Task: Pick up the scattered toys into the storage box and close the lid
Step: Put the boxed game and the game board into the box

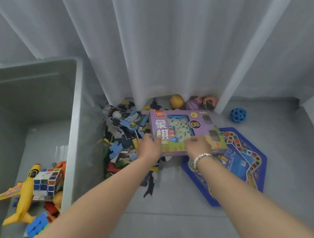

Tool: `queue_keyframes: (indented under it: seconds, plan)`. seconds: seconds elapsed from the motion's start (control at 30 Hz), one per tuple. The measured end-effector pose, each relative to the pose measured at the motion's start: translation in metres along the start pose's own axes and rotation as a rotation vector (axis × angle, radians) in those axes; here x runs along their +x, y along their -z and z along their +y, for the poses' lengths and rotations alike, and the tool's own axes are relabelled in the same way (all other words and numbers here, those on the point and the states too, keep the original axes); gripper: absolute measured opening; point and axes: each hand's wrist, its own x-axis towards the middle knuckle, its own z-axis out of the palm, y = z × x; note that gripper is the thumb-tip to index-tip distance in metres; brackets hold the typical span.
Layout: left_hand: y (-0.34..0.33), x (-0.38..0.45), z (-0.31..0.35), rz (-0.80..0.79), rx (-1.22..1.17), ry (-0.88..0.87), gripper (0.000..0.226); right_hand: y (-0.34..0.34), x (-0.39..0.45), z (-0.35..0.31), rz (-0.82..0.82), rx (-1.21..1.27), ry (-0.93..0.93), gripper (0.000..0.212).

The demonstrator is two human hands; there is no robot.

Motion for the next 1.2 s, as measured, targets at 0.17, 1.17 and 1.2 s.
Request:
queue_keyframes:
  seconds: [0.17,1.17,1.2]
  plan:
    - [-0.024,0.025,-0.022,-0.021,-0.181,0.139,0.053,-0.026,0.02,0.031,-0.07,0.336,-0.176,0.049]
    - [0.278,-0.135,-0.058,-0.029,-1.085,-0.083,0.021,0.003,-0.15,-0.1,-0.11,0.561,0.35,0.066]
    - [0.286,-0.134,-0.067,0.008,-1.108,-0.086,0.021,-0.008,-0.156,-0.105,-0.163,0.52,0.375,0.045]
